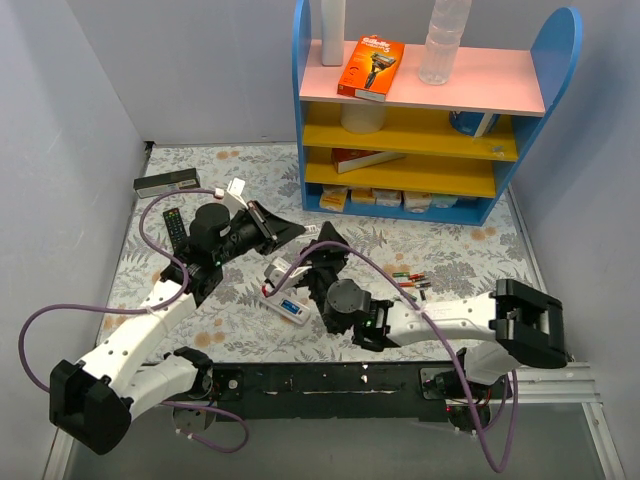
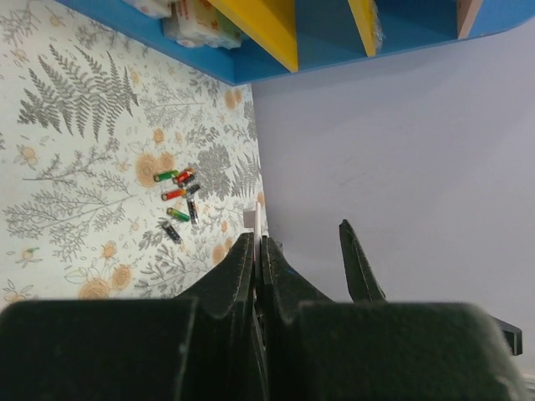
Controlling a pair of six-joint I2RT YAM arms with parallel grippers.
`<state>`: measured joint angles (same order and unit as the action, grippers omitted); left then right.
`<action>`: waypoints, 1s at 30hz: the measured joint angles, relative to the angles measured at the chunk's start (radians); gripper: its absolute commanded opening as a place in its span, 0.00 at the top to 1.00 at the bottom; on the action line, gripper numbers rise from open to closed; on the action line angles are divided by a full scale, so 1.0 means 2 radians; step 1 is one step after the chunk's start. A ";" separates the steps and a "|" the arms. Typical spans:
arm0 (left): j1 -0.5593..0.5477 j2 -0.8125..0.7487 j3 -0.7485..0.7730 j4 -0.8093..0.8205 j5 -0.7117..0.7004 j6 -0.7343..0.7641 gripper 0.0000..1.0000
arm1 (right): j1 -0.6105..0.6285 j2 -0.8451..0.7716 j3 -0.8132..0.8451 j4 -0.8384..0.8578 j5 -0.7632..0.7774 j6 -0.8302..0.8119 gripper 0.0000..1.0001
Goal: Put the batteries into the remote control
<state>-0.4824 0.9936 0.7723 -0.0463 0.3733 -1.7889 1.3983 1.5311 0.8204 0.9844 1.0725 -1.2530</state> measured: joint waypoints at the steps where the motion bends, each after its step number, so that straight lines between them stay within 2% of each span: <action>1: 0.002 -0.001 0.000 0.001 -0.001 0.005 1.00 | 0.000 -0.015 0.002 -0.047 -0.012 0.035 0.29; 4: 0.013 -0.006 -0.004 0.002 -0.003 0.028 1.00 | -0.001 -0.070 0.020 -0.209 -0.075 0.147 0.23; 7: 0.024 -0.011 -0.010 0.006 0.002 0.059 1.00 | -0.002 -0.113 0.055 -0.345 -0.151 0.235 0.22; 14: 0.051 -0.014 -0.017 0.013 0.069 0.129 1.00 | -0.046 -0.168 0.095 -0.547 -0.334 0.344 0.25; 18: 0.057 -0.013 -0.022 0.015 0.126 0.159 1.00 | -0.093 -0.183 0.110 -0.615 -0.425 0.366 0.28; 22: 0.057 -0.008 -0.022 0.025 0.185 0.179 1.00 | -0.121 -0.189 0.128 -0.646 -0.491 0.371 0.29; 30: 0.057 0.006 -0.022 0.019 0.258 0.209 1.00 | -0.133 -0.188 0.147 -0.665 -0.558 0.370 0.34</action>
<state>-0.3683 1.0061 0.7288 -0.0090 0.8894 -1.3708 1.1324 1.1549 1.1149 -0.3447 -0.0429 -0.5125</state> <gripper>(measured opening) 0.032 0.691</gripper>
